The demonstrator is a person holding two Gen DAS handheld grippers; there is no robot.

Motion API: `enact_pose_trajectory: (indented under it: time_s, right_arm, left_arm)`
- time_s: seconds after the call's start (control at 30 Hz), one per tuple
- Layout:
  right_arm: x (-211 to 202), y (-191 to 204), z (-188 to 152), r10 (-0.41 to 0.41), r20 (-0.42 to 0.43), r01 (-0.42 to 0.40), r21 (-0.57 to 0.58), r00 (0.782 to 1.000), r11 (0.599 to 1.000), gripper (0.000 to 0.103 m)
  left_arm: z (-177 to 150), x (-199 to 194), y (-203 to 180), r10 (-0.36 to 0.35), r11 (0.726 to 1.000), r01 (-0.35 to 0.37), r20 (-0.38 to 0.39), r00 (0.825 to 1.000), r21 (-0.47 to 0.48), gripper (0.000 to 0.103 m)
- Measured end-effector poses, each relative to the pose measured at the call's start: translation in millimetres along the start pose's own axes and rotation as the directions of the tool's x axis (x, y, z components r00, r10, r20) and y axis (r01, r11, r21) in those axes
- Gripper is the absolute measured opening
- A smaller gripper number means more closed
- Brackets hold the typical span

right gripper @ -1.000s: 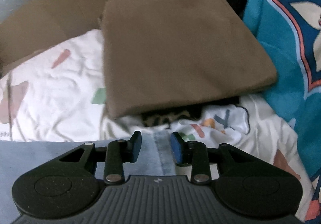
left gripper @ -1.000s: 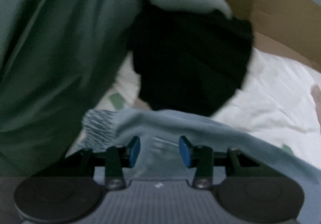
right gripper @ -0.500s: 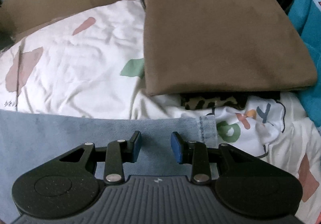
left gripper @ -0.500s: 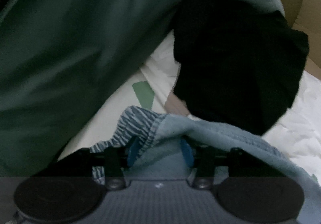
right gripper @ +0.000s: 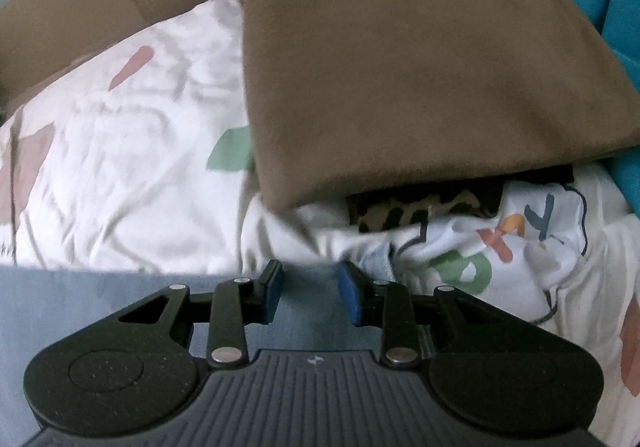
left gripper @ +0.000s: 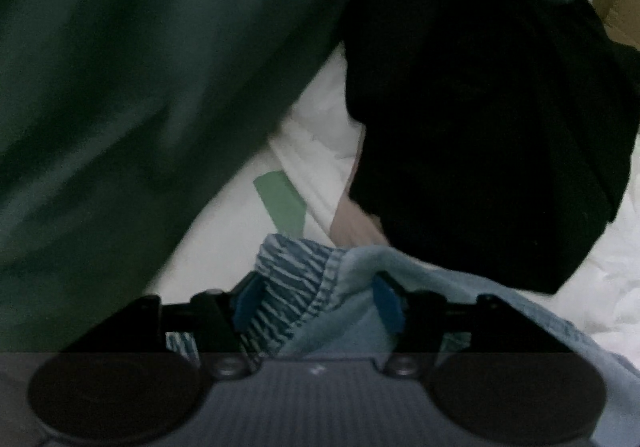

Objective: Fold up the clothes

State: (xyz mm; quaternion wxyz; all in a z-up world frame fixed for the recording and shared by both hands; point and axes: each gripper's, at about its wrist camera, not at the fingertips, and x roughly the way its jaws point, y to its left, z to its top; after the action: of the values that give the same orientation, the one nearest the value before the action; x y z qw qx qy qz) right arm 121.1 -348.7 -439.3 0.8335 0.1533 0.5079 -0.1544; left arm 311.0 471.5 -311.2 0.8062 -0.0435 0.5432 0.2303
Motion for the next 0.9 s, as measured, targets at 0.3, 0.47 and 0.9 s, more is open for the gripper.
enact_pose_trajectory:
  time_s: [0.3, 0.47, 0.9]
  right_arm:
    - [-25.7, 19.0, 14.0, 0.004, 0.037, -0.002, -0.052, 0.999, 0.999, 0.037]
    - [-42.8, 21.1, 4.0, 0.054, 0.046, -0.050, -0.076, 0.998, 0.996, 0.037]
    - [-44.2, 7.9, -29.6, 0.028, 0.002, -0.027, -0.093, 1.000, 0.995, 0.037]
  left_arm:
    - [-12.1, -86.6, -43.2, -0.080, 0.982, 0.052, 0.151, 0.985, 0.181, 0.047]
    - [-38.2, -117.0, -93.5, -0.238, 0.931, 0.190, 0.125, 0.963, 0.311, 0.047]
    - [-89.4, -66.9, -169.2, -0.292, 0.881, 0.294, -0.063, 0.954, 0.370, 0.046]
